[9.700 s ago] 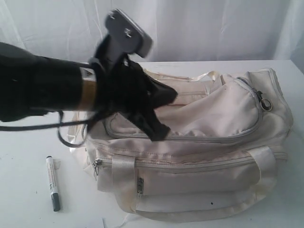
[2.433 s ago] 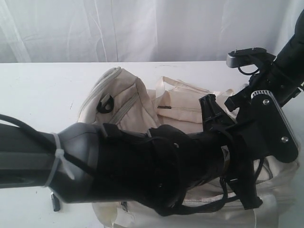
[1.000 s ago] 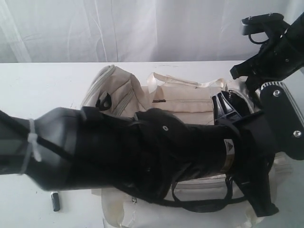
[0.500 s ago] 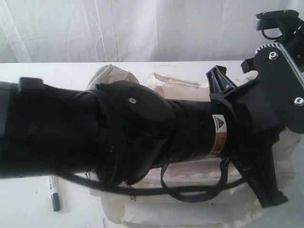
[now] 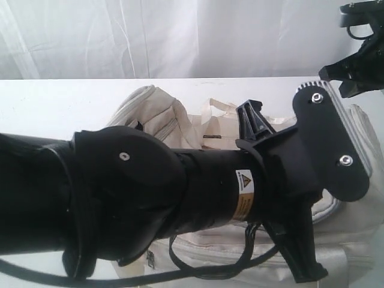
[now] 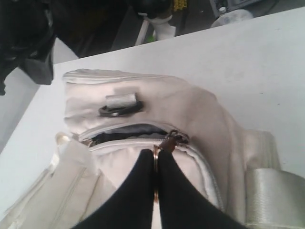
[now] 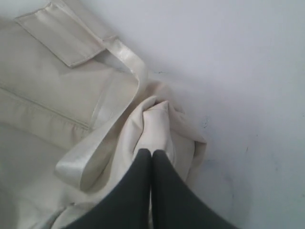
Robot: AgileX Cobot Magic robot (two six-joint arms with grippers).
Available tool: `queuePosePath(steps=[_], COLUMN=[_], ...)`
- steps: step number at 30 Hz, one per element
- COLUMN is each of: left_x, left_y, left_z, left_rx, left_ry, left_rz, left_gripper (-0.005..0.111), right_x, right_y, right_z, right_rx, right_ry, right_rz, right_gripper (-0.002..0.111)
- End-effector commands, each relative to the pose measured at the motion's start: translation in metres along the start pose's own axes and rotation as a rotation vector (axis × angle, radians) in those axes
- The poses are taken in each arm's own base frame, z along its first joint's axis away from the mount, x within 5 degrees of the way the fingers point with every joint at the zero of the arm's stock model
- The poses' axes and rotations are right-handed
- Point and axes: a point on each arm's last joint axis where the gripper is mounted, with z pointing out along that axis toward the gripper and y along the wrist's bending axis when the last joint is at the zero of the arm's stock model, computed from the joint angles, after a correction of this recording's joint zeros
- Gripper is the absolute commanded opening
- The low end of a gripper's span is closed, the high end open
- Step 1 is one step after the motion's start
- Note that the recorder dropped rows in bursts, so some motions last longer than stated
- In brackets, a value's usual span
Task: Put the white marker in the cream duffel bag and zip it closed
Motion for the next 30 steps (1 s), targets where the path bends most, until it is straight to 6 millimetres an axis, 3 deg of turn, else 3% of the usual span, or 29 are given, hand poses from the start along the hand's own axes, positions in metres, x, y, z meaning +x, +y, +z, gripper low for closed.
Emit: queuePosePath(steps=[1,7,12,15,21,30], left_x=[0.0,0.0,0.001,0.001,0.001,0.001], left_y=[0.008,0.008,0.01,0.012,0.012,0.012], left_z=[-0.005,-0.005,-0.005,-0.005,-0.005,-0.005], left_rx=[-0.088,-0.093,-0.118,-0.131,-0.131,-0.135], left_ry=[0.019,0.021,0.03,0.035,0.035,0.036], left_rz=[0.04,0.04,0.04,0.04,0.04,0.04], left_gripper=[0.0,0.0,0.0,0.0,0.0,0.0], right_x=[0.004,0.017,0.029,0.035,0.039,0.06], right_y=[0.006,0.028,0.047,0.06,0.077,0.076], right_z=[-0.039,-0.075,-0.075,-0.069,-0.063,-0.052], right_rx=[-0.021,-0.166,-0.254,-0.296,-0.321,-0.29], right_ry=[-0.01,-0.035,-0.002,0.036,0.047,0.192], right_rz=[0.005,0.021,0.018,-0.004,-0.018,-0.011], right_gripper=[0.002,0.023,0.047,0.054,0.058,0.058])
